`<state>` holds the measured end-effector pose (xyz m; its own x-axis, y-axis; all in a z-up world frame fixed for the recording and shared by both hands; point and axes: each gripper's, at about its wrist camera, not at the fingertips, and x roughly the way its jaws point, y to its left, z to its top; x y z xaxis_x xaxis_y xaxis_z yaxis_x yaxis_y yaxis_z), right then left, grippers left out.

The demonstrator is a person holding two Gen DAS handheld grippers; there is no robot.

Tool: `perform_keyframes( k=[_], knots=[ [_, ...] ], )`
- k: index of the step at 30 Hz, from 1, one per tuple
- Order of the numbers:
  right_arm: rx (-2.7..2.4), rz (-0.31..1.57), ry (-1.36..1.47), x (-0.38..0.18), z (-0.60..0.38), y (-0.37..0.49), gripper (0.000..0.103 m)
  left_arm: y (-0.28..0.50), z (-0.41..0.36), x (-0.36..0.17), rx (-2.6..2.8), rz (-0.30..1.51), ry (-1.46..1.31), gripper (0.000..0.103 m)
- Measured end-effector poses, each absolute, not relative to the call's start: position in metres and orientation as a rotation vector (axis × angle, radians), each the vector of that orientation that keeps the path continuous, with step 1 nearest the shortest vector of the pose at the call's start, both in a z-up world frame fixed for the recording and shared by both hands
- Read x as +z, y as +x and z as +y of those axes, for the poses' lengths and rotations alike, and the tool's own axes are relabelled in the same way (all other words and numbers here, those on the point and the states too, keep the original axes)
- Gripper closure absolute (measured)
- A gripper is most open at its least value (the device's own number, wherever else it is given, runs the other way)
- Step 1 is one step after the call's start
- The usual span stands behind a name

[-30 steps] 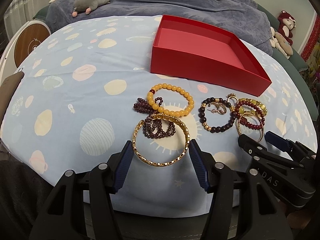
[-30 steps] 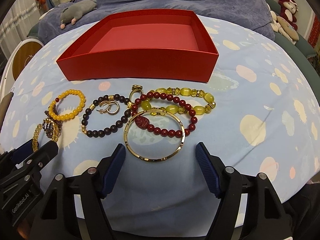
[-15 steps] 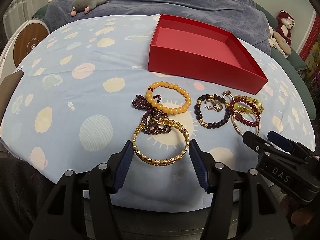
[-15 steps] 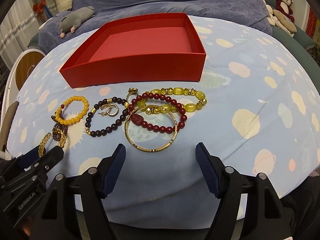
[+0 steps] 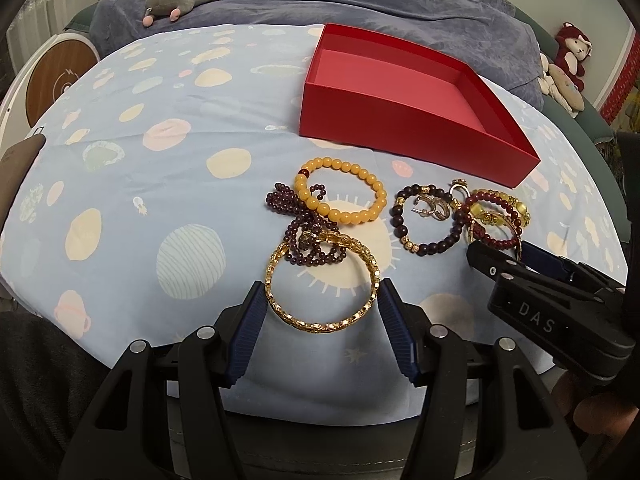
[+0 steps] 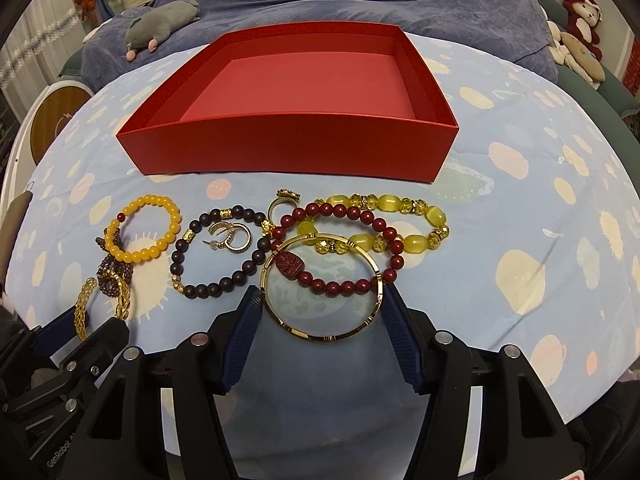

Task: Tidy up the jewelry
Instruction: 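Lift both held bracelets and carry them over the red box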

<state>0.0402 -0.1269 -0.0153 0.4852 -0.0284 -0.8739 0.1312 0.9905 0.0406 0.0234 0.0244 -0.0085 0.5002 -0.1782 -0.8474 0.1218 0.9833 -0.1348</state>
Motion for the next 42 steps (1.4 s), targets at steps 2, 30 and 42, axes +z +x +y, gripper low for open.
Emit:
perform_keyframes(
  k=[2,30,42],
  knots=[
    [-0.096,1.055,0.124,-0.014,-0.131,0.034,0.044,0.023,0.025,-0.008,-0.182,1.029,-0.059,0.048],
    [-0.069,0.995,0.232,0.011,-0.156,-0.012,0.045,0.007,0.02,0.01,-0.232,1.008,-0.044,0.049],
    [-0.031,0.869,0.225,0.075,-0.167,0.044,0.045,0.054,0.0,0.065,-0.282,0.903,-0.043,0.049]
  ],
)
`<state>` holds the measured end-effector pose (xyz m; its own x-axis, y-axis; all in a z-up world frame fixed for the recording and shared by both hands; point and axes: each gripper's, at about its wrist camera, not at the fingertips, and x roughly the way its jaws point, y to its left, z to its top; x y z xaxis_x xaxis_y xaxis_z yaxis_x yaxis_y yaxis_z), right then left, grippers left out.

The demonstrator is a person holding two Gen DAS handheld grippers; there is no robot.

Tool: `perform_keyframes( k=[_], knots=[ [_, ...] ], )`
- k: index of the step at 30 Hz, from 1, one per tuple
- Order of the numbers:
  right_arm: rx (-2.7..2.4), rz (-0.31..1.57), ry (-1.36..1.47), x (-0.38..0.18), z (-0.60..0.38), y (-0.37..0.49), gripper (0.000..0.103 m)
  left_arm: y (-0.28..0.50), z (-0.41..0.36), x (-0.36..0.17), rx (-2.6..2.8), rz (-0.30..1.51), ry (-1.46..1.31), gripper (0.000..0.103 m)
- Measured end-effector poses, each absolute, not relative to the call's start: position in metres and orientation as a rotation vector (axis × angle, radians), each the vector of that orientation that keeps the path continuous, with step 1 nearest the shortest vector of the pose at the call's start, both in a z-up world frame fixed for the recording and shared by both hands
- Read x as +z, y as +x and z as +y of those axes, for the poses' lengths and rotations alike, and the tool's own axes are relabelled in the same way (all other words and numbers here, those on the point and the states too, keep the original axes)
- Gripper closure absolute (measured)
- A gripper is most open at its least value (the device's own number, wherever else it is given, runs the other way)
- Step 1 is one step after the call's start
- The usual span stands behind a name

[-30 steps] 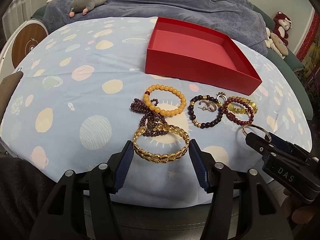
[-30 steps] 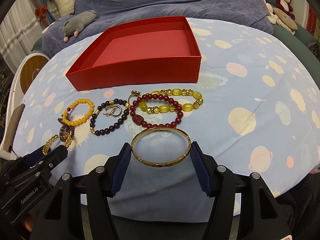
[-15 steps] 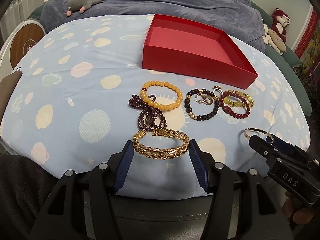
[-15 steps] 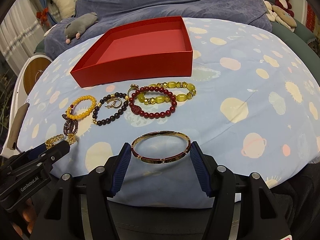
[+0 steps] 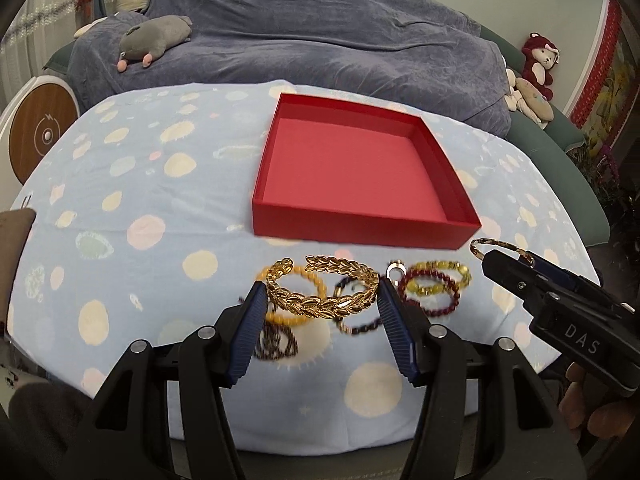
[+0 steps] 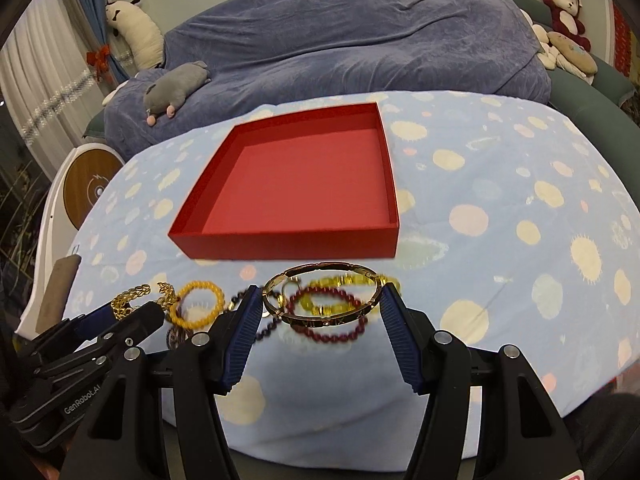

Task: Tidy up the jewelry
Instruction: 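Lift both held bracelets and carry them over the red box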

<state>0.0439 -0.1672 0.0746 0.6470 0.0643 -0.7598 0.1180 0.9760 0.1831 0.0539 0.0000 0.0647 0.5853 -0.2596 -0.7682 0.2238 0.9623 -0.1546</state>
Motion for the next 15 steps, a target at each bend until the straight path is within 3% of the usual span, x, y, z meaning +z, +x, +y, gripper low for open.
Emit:
perform_keyframes(
  k=[8,15],
  knots=[
    [-0.006,0.827,0.205,0.096,-0.179,0.134,0.045,0.15,-0.024,0.085,-0.297,0.857,-0.007,0.049],
    [0.002,0.858,0.172,0.079,-0.184,0.207,0.045,0.222,-0.046,0.067,-0.295,0.883,0.041,0.049]
  ],
)
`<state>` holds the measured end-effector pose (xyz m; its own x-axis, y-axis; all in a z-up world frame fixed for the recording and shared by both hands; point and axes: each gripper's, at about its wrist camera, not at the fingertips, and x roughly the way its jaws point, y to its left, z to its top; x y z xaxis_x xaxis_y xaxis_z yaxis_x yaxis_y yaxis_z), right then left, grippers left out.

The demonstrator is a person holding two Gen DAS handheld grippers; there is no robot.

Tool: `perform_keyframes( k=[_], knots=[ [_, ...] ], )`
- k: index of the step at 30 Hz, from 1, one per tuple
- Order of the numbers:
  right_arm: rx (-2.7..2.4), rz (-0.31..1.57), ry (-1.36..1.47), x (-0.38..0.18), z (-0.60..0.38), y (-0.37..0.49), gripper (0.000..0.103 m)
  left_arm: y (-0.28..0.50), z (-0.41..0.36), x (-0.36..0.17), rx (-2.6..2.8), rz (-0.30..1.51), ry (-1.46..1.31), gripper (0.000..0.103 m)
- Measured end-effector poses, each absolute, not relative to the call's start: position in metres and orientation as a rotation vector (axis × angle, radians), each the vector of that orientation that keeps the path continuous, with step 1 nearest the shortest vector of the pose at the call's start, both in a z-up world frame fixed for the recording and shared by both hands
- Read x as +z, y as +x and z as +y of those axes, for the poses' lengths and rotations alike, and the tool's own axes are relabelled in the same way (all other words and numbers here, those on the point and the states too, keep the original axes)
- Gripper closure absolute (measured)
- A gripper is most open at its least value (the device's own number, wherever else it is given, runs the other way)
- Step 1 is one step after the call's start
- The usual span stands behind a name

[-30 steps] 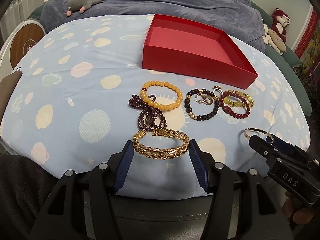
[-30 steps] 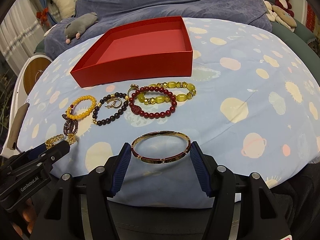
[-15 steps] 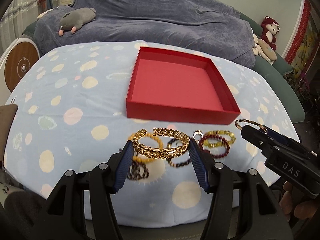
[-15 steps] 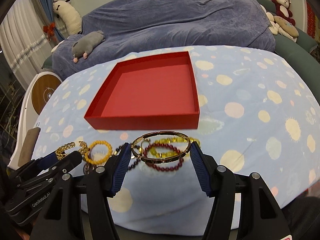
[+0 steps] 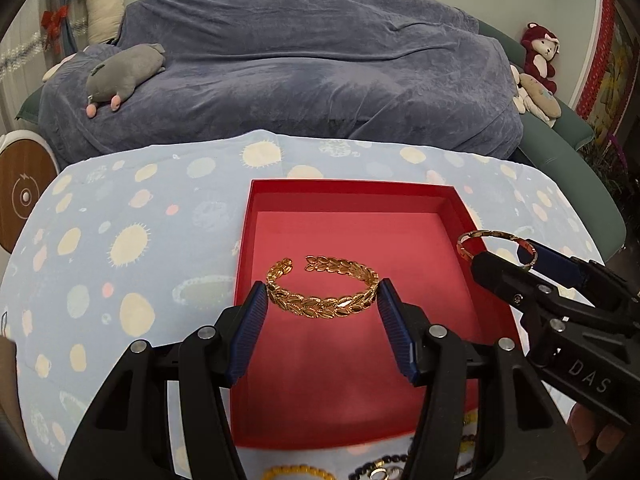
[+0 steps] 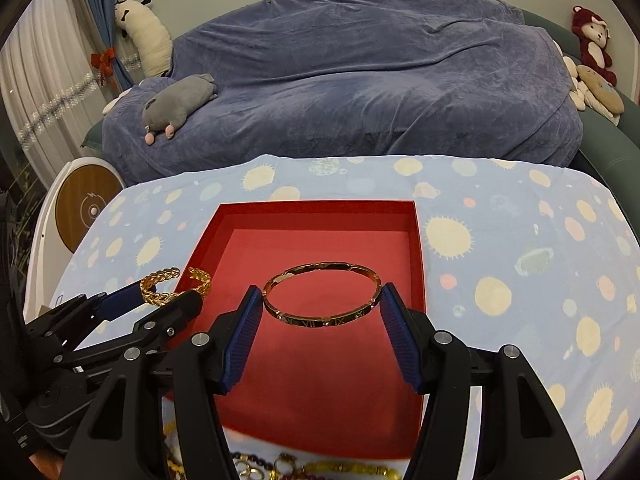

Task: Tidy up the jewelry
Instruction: 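Lift both held bracelets and carry them over the red box, then open both tools to drop the bracelets into the box, then withdraw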

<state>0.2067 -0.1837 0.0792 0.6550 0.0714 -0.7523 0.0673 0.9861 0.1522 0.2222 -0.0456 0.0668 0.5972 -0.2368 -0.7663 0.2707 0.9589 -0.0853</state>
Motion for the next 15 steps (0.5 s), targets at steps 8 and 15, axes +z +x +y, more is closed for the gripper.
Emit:
perform_keyframes(
  k=[8,15],
  knots=[
    [-0.001,0.928,0.167,0.043,-0.192,0.26,0.045,0.276,-0.057,0.034,-0.28,0.96,0.055,0.049],
    [-0.002,0.99,0.176,0.02,-0.198,0.281,0.044,0.301,-0.06,0.017,-0.277,1.028,0.037,0.049]
  ],
)
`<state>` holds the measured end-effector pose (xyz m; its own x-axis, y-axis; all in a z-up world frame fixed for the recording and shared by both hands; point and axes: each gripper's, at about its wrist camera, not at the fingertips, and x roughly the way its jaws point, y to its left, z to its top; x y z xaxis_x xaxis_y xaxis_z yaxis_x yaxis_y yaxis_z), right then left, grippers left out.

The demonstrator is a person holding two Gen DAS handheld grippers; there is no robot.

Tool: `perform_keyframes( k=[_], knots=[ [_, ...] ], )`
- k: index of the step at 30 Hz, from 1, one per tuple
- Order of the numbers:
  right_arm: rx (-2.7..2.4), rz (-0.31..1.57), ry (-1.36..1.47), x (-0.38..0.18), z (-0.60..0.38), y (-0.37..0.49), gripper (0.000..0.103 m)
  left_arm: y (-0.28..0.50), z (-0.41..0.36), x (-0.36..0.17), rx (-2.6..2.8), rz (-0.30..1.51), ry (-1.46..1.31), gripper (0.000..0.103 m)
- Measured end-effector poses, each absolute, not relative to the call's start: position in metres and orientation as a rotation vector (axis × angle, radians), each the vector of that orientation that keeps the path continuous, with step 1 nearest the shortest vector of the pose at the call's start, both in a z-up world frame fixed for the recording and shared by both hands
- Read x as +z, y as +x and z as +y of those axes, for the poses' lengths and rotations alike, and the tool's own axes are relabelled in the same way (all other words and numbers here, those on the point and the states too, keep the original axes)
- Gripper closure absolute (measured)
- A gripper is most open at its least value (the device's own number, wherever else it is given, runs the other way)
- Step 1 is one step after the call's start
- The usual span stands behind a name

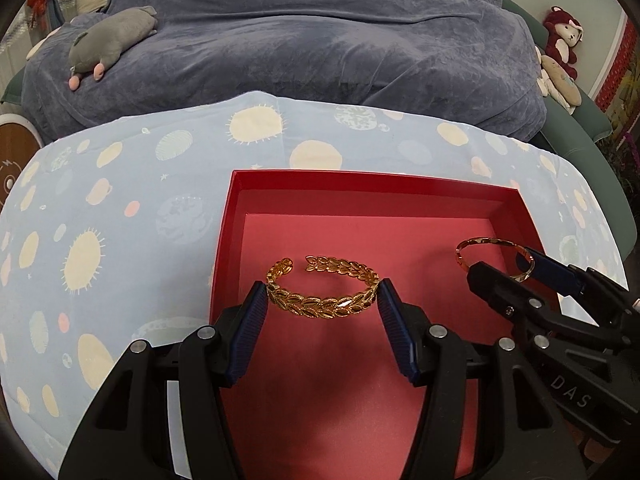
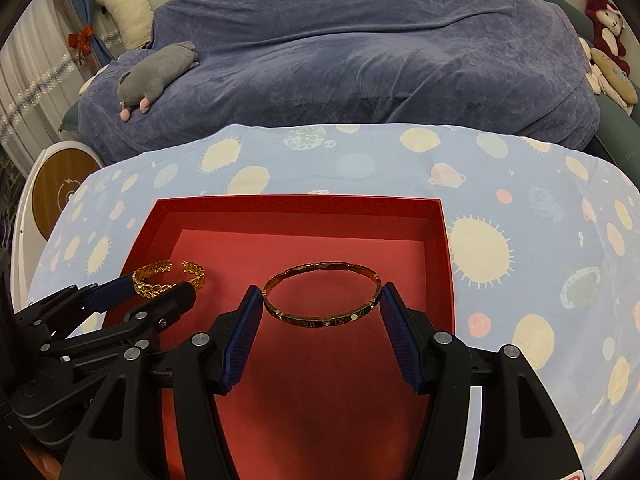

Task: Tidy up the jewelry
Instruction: 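Open both tools to drop the bracelets into the box, then withdraw, then grasp the dark garnet beaded bracelet with the left tool while the right tool grasps the red bead bracelet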

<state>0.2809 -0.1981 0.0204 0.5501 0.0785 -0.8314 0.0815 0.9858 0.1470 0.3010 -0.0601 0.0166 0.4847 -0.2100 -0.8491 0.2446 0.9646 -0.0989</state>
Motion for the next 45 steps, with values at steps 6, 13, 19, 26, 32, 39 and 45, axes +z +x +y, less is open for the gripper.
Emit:
perform_keyframes(
  k=[6,13,19,26,32,39,45],
  knots=[
    [-0.021,0.988,0.184,0.019,-0.2,0.28,0.044,0.302,-0.062,0.015,-0.257,1.018,0.047,0.041],
    [-0.028,0.984,0.21,0.026,-0.206,0.265,0.043,0.287,-0.061,0.022,-0.266,0.994,0.066,0.033],
    [-0.013,0.958,0.218,0.043,-0.197,0.232,0.043,0.26,-0.053,0.041,-0.276,0.965,0.046,0.033],
    [-0.003,0.927,0.218,0.063,-0.185,0.181,0.043,0.213,-0.043,0.062,-0.285,0.927,0.037,0.033],
    [-0.016,0.913,0.208,0.069,-0.178,0.133,0.043,0.165,-0.038,0.068,-0.29,0.916,0.042,0.033],
    [-0.03,0.926,0.21,0.062,-0.168,0.076,0.043,0.113,-0.029,0.061,-0.292,0.929,0.016,0.033],
    [-0.034,0.957,0.224,0.047,-0.16,0.033,0.043,0.073,-0.022,0.048,-0.294,0.948,0.004,0.033]
  ],
)
